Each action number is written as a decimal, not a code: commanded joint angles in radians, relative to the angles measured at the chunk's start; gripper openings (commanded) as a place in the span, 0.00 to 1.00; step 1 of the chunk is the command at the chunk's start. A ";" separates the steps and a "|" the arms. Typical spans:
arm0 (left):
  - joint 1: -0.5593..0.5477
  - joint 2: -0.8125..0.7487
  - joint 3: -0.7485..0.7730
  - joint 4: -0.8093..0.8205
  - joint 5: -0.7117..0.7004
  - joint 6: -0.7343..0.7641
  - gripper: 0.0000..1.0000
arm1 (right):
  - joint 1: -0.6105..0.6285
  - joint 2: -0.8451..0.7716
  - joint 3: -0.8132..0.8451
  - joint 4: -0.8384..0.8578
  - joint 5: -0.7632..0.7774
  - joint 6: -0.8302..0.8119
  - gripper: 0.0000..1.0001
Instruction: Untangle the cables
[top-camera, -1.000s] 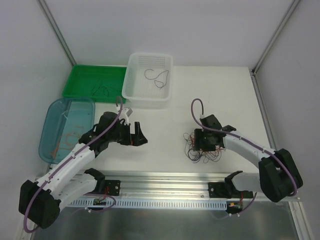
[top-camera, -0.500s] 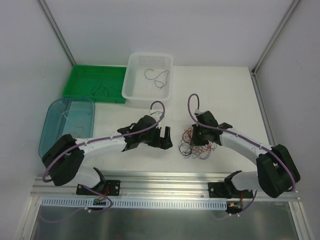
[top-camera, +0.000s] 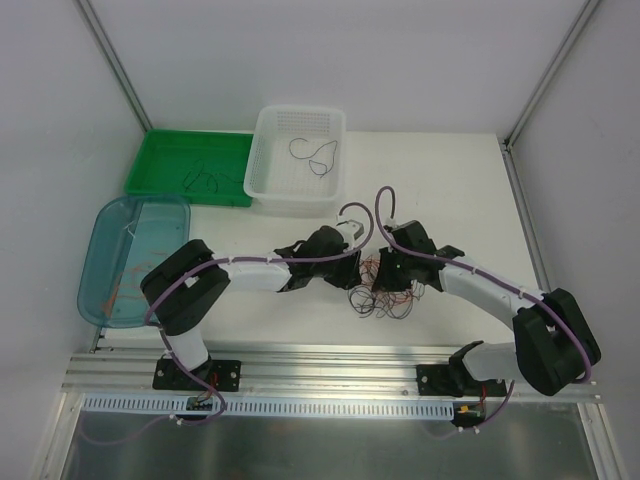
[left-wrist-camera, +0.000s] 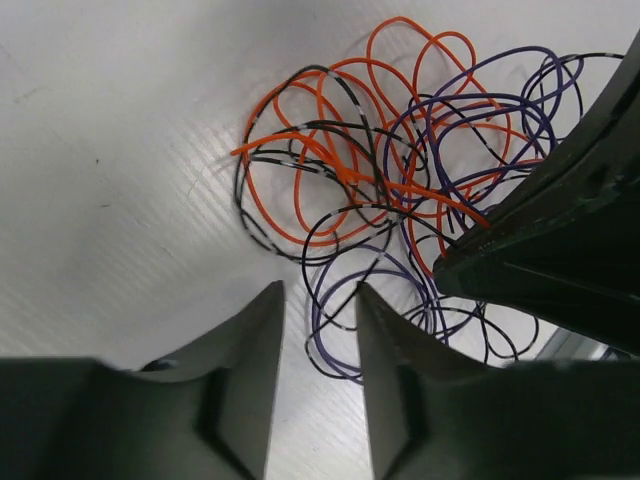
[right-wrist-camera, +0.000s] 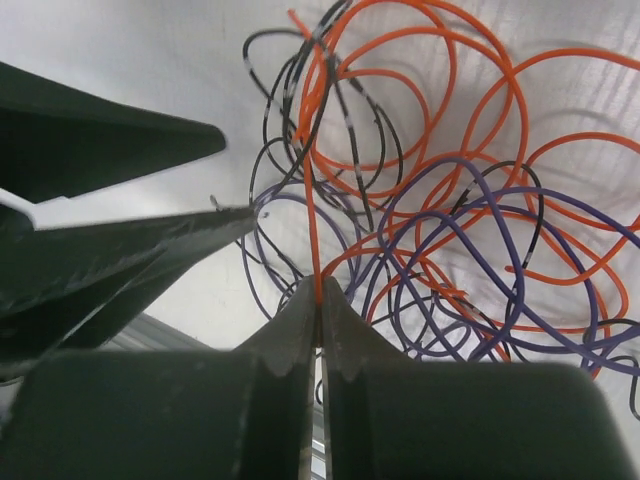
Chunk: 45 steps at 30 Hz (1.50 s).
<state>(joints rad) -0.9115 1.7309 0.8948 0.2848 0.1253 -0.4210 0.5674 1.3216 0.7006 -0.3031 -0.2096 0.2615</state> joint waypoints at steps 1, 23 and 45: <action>-0.018 0.038 0.046 0.070 0.037 0.044 0.30 | 0.003 -0.010 -0.009 0.045 -0.040 0.013 0.01; 0.247 -0.747 0.183 -0.742 -0.349 0.013 0.00 | -0.256 -0.297 -0.018 -0.303 0.248 -0.022 0.01; 0.273 -0.884 0.741 -1.148 -0.550 0.174 0.00 | -0.365 -0.400 -0.024 -0.401 0.297 -0.005 0.14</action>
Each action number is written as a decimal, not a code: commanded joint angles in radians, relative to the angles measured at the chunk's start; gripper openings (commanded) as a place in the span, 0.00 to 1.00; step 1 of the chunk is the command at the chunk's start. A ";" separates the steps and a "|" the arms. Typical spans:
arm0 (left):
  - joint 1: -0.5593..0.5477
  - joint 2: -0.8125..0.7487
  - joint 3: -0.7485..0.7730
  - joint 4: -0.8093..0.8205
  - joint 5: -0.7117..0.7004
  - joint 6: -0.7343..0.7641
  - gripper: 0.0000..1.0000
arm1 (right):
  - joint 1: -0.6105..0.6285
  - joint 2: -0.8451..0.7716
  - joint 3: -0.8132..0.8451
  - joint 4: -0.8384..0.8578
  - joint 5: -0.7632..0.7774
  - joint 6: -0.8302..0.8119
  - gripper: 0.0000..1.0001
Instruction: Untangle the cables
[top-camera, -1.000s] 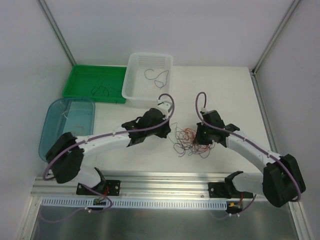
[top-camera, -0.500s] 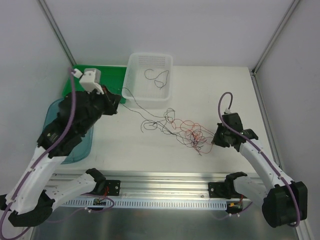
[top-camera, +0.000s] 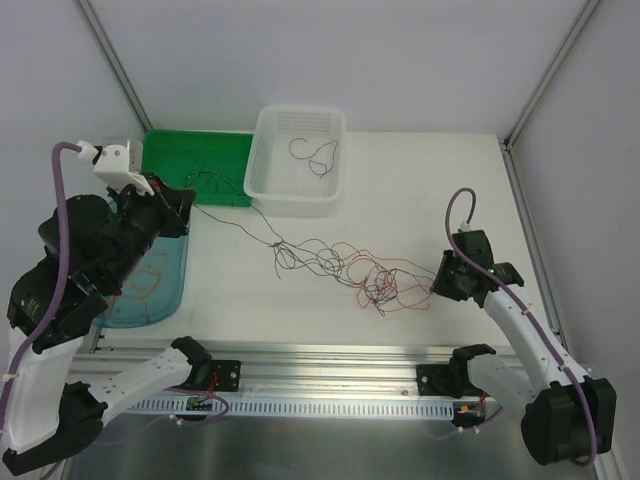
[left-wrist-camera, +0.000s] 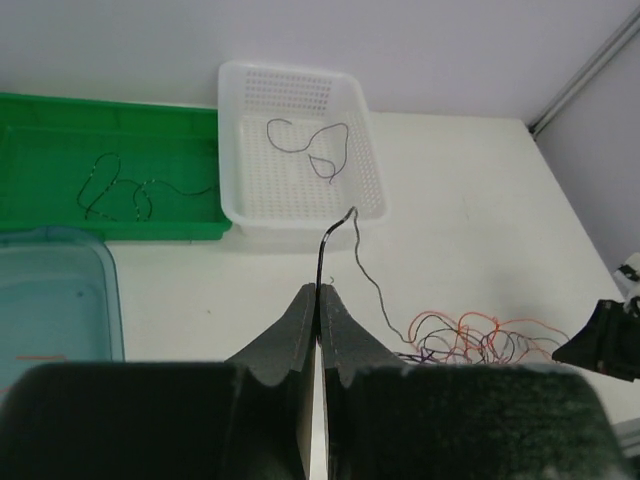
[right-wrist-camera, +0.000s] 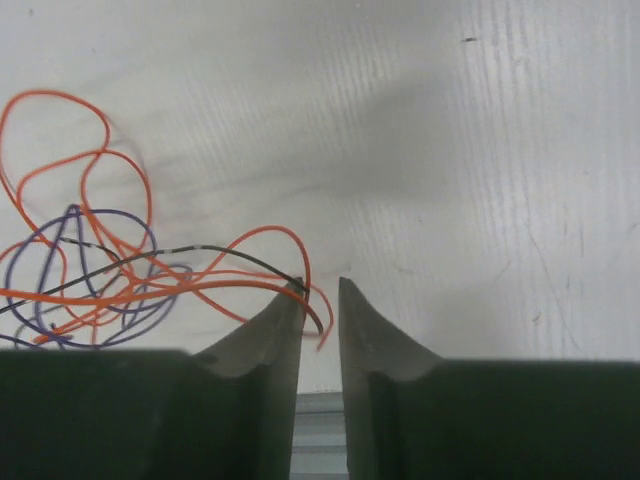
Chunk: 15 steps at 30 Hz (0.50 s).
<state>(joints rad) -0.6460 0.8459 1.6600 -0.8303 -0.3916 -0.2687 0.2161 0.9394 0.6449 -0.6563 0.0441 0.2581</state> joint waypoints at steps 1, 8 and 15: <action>0.006 0.001 -0.069 -0.033 -0.003 0.017 0.00 | -0.012 -0.024 0.035 -0.025 0.015 -0.016 0.28; 0.000 0.051 -0.317 0.058 0.382 -0.098 0.00 | 0.189 -0.070 0.177 -0.016 -0.069 -0.121 0.84; -0.066 -0.001 -0.477 0.163 0.401 -0.199 0.00 | 0.448 -0.094 0.200 0.147 -0.194 -0.128 0.85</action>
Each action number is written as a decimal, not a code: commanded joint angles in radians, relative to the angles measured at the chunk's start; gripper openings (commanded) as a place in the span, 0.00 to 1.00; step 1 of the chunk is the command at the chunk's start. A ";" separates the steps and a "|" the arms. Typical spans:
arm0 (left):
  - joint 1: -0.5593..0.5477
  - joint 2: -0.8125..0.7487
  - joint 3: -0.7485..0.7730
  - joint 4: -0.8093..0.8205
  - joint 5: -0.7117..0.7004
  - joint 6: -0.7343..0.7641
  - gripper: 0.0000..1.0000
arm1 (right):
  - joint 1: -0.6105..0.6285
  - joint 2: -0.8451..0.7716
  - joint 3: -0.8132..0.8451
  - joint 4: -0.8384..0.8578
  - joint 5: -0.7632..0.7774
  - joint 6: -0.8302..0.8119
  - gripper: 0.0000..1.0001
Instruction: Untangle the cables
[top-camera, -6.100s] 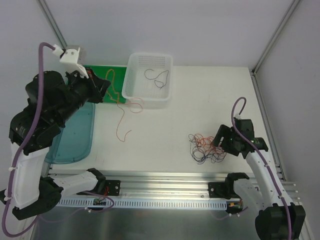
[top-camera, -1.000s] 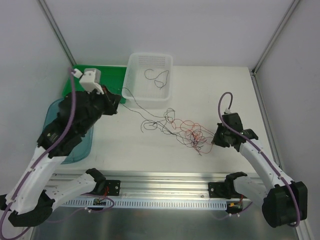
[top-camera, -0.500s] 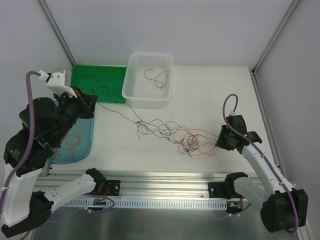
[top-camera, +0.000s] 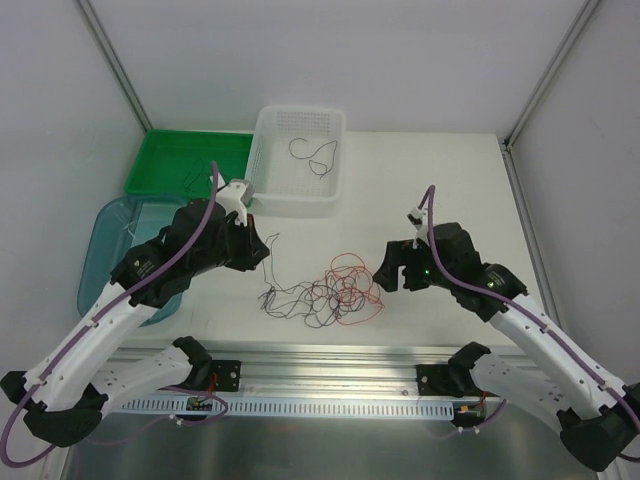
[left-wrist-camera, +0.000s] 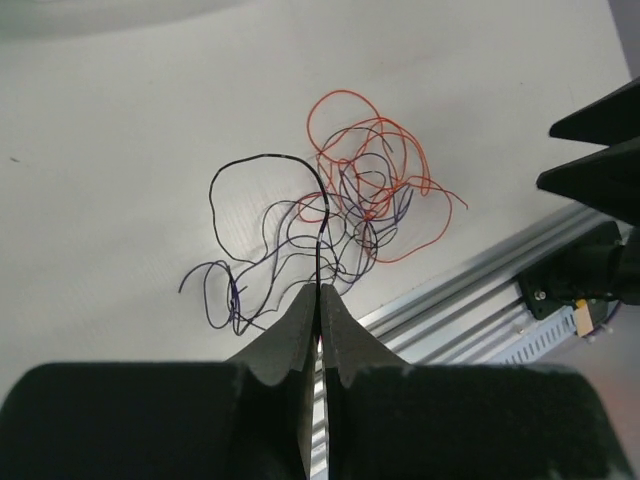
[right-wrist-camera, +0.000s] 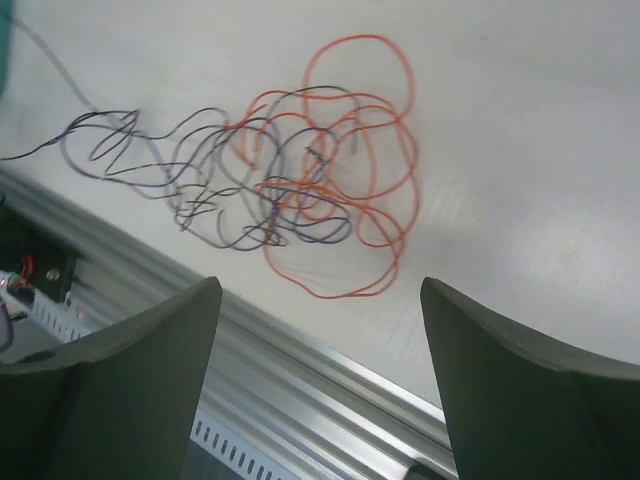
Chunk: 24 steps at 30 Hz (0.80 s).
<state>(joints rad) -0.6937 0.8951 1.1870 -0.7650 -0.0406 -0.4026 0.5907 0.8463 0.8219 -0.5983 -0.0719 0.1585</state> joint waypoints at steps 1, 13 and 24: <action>-0.023 -0.051 -0.018 0.102 0.045 -0.082 0.00 | 0.105 0.007 0.025 0.144 -0.084 -0.030 0.85; -0.076 -0.058 0.002 0.121 -0.021 -0.209 0.00 | 0.478 0.347 -0.072 0.888 0.003 0.118 0.82; -0.121 -0.062 -0.004 0.130 -0.099 -0.329 0.00 | 0.644 0.580 -0.110 1.155 0.141 0.231 0.72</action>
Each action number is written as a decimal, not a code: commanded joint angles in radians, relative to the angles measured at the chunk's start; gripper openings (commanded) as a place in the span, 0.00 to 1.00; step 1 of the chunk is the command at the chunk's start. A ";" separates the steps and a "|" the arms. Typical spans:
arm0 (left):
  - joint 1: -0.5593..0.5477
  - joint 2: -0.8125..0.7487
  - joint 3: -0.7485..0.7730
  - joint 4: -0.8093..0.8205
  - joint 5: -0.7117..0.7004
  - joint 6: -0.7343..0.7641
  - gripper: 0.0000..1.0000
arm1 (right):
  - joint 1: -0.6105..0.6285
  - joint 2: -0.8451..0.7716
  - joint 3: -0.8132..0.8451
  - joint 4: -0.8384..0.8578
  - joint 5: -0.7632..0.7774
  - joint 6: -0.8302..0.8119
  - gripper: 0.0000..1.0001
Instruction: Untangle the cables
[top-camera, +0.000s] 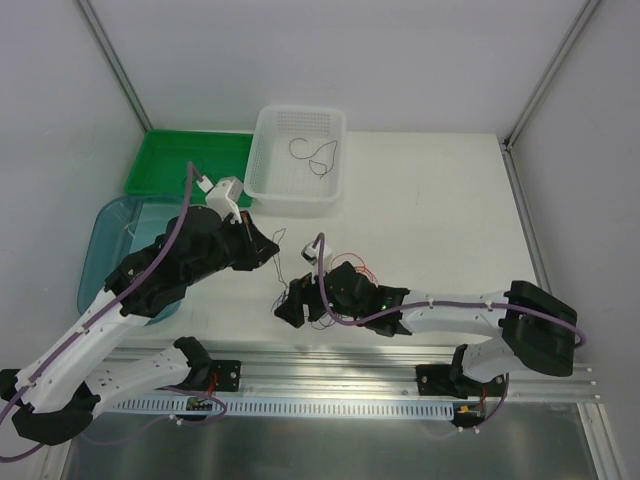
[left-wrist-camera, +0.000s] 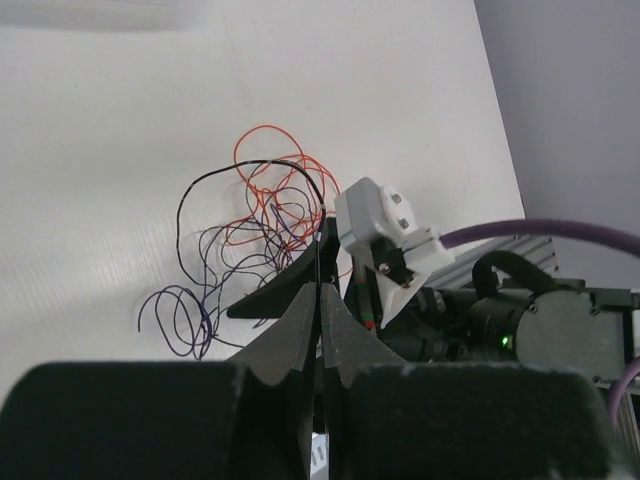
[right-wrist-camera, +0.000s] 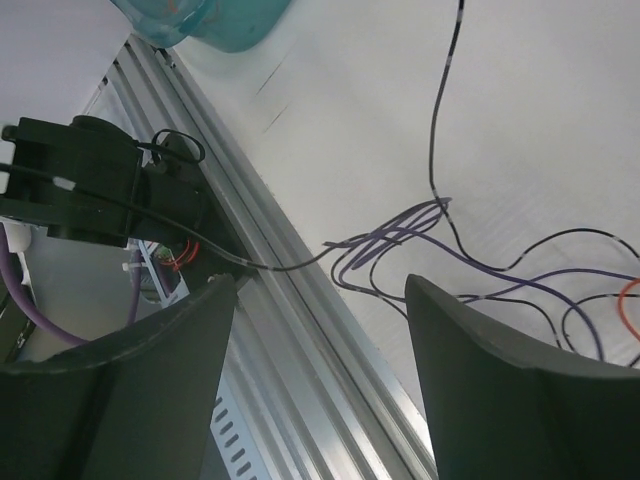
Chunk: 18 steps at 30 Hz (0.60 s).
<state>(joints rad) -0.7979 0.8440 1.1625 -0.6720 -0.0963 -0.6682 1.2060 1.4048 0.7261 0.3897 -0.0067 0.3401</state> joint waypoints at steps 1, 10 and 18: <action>-0.021 -0.011 0.020 0.037 -0.058 -0.068 0.00 | 0.036 0.028 -0.020 0.182 0.106 0.063 0.71; -0.064 -0.020 0.003 0.040 -0.105 -0.126 0.00 | 0.049 0.103 -0.019 0.225 0.183 0.063 0.68; -0.080 -0.040 -0.026 0.042 -0.141 -0.151 0.00 | 0.044 0.115 -0.031 0.238 0.204 0.059 0.36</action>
<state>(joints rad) -0.8661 0.8337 1.1610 -0.6662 -0.1947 -0.7971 1.2507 1.5295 0.6979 0.5495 0.1604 0.3878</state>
